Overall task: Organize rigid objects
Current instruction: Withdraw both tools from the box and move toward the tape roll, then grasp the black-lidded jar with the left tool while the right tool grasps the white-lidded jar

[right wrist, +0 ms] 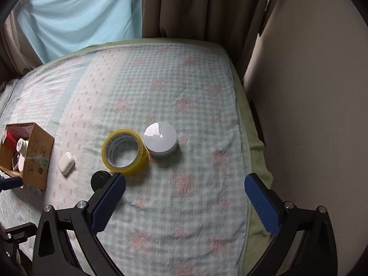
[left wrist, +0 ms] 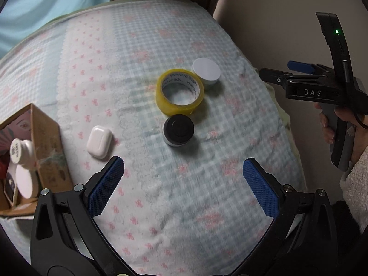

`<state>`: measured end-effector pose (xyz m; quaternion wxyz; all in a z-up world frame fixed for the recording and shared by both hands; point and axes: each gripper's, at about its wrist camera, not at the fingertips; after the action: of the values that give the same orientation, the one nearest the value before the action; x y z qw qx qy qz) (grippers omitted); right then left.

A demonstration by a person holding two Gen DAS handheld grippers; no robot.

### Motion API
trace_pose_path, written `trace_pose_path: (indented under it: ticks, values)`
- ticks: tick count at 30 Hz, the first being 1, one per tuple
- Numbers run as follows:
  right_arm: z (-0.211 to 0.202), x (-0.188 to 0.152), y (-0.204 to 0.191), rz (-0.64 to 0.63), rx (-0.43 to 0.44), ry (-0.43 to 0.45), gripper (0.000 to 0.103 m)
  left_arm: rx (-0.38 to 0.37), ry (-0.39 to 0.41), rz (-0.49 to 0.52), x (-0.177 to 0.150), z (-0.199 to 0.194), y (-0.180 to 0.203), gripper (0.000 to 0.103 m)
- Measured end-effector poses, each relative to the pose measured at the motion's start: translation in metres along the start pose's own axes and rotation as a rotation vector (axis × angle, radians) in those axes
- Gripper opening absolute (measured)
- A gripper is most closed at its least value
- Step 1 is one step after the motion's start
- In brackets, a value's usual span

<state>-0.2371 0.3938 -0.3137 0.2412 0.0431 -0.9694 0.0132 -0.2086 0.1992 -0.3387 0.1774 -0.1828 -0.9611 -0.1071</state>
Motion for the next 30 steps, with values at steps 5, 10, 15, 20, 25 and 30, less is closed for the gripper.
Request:
trace_pose_path:
  ticks: [5,10,15,20,25,30]
  values:
    - [0.071,-0.007,0.001,-0.153,0.025,0.019,0.103,0.022,-0.023,0.058,0.001,0.078,0.012,0.092]
    - [0.125,-0.01,0.0,-0.243,0.067,0.008,0.102,0.045,-0.033,0.041,0.0,0.122,0.016,0.085]
    - [0.15,-0.005,0.0,-0.312,0.114,0.031,0.1,0.064,-0.004,0.066,0.005,0.138,0.025,0.082]
    - [0.159,0.007,-0.005,-0.407,0.15,0.059,0.094,0.076,-0.008,0.024,0.006,0.149,0.026,0.077]
    - [0.164,0.018,-0.007,-0.465,0.203,0.058,0.087,0.086,0.01,-0.026,0.01,0.149,0.021,0.065]
    - [0.17,0.024,-0.009,-0.508,0.253,0.039,0.071,0.107,0.019,-0.019,0.014,0.151,0.02,0.055]
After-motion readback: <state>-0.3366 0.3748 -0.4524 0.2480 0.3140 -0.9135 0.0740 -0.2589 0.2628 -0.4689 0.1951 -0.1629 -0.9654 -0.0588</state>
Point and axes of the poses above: each gripper's, at about its wrist camera, not at the fingertips, and z roughly the way its jaws point, y to its right, x to its top, and after that the axes turned 6 degrees about x, right-handed
